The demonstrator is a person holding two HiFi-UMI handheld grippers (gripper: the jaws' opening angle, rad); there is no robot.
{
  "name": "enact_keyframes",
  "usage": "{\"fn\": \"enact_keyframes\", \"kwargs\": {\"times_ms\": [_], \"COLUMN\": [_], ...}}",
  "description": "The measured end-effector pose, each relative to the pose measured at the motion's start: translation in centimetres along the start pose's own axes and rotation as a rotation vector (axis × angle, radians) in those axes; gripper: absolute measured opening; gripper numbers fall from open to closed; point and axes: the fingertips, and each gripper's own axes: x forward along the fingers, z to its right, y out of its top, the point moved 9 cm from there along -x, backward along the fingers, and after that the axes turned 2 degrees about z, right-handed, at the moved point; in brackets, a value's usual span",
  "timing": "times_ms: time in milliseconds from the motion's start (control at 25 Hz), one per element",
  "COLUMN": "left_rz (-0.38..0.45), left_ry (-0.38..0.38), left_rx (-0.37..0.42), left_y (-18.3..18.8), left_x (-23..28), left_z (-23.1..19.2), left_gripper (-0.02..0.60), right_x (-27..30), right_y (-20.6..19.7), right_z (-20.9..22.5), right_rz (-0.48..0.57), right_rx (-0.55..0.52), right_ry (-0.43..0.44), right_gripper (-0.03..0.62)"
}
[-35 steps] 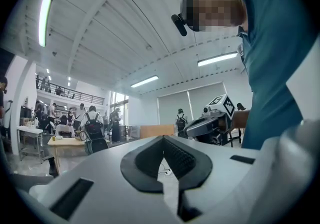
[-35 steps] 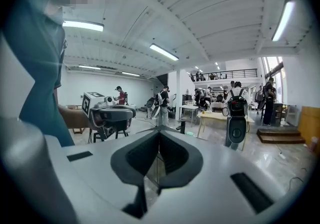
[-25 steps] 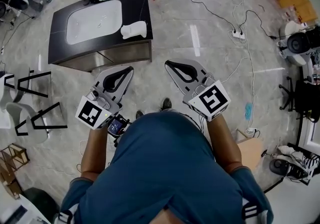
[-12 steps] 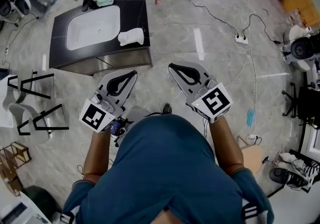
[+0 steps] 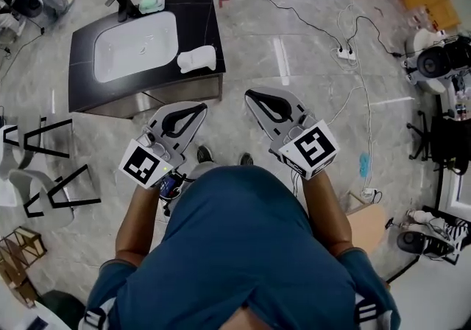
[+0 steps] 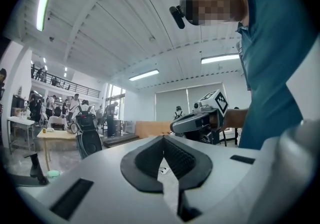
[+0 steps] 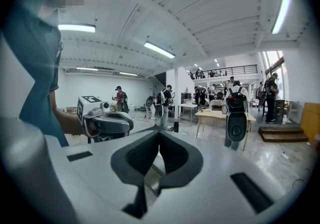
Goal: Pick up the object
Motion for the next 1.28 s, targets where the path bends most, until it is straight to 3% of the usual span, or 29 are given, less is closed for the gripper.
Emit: {"fn": "enact_keyframes", "kwargs": {"times_ms": [200,600,760,1280], "left_rz": [0.070,0.018,0.033,0.033], "left_ry": [-0.028,-0.055,-0.043,0.052], "left_rx": [0.003,-0.023,-0.032,-0.014], "left_y": [0.4,-1.2,-1.0,0.4], "left_x": [-1.9,-2.7,-0.3,6.4], "left_z": [-3.0,-5.6,-6.0,-6.6], "left_gripper": [0.003,0.003,0.004,0.004], "right_x": [2.9,3.5,3.5,3.2], "right_y": [1.0,-0.6,-1.3,-1.4], "right_z": [-1.6,-2.0,0.8,9.4], "right_rz": [0.010,-0.022,-0.033,-0.006], "right_rx": [-0.013,0.027,0.047,0.040], "right_ry": [-0.021,-0.071,-0.080,0.017], "right_gripper": [0.015,0.015,0.015,0.015]}}
